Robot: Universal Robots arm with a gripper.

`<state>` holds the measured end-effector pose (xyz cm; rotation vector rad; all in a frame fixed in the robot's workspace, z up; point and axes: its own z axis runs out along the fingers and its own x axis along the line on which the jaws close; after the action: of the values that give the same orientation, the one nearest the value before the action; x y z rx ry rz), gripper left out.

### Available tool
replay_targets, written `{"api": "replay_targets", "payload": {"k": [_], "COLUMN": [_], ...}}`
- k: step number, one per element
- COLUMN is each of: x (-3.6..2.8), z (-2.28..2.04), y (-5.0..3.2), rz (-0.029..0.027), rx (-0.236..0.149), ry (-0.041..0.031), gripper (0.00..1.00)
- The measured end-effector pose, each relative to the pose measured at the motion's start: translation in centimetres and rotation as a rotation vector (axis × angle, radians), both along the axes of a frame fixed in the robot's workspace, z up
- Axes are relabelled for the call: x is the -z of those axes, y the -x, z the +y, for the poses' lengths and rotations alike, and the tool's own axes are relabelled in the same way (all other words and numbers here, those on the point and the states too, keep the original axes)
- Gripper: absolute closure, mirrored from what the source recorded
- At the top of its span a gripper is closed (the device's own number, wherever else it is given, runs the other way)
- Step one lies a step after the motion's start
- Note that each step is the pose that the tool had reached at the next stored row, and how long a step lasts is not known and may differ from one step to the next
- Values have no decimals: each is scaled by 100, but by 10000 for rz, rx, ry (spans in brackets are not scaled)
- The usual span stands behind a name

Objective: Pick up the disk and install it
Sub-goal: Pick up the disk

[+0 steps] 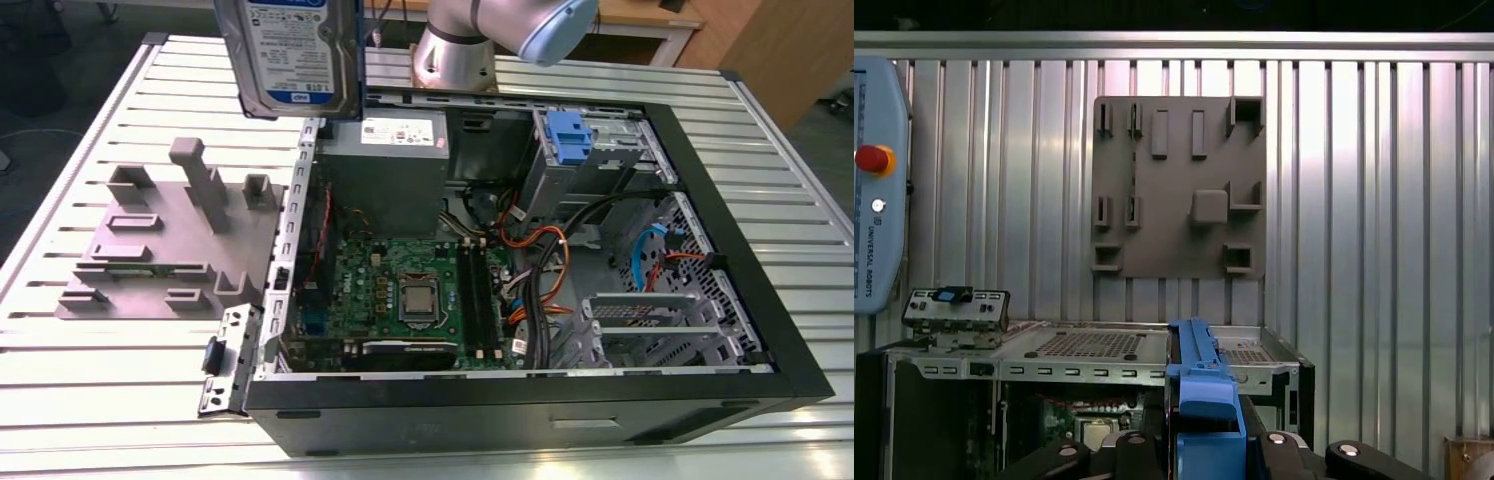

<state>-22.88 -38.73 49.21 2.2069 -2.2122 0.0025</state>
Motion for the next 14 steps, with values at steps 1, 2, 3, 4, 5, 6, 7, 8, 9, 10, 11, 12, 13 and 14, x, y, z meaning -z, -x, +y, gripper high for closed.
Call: {"api": "replay_targets", "payload": {"k": [1,2,3,4,5,6,7,8,9,10,11,12,13,14], "x": [0,0,0,0,1,1,1,1,1,1,1,1,2,1], "z": [0,0,0,0,0,0,0,0,0,0,0,0,0,0], "y": [-16,-31,-46,-60,-75,-91,-106,-121,-135,-150,-165,-179,-193,-207], "rz": [-1,0,0,0,0,-1,-1,-1,-1,-1,-1,-1,-1,-1], "rx": [0,0,0,0,0,0,0,0,0,0,0,0,0,0], "ry": [0,-1,0,-1,-1,-1,-1,0,-1,0,-1,0,-1,-1], "gripper": [64,64,64,64,64,64,64,64,64,64,64,64,64,64]}}
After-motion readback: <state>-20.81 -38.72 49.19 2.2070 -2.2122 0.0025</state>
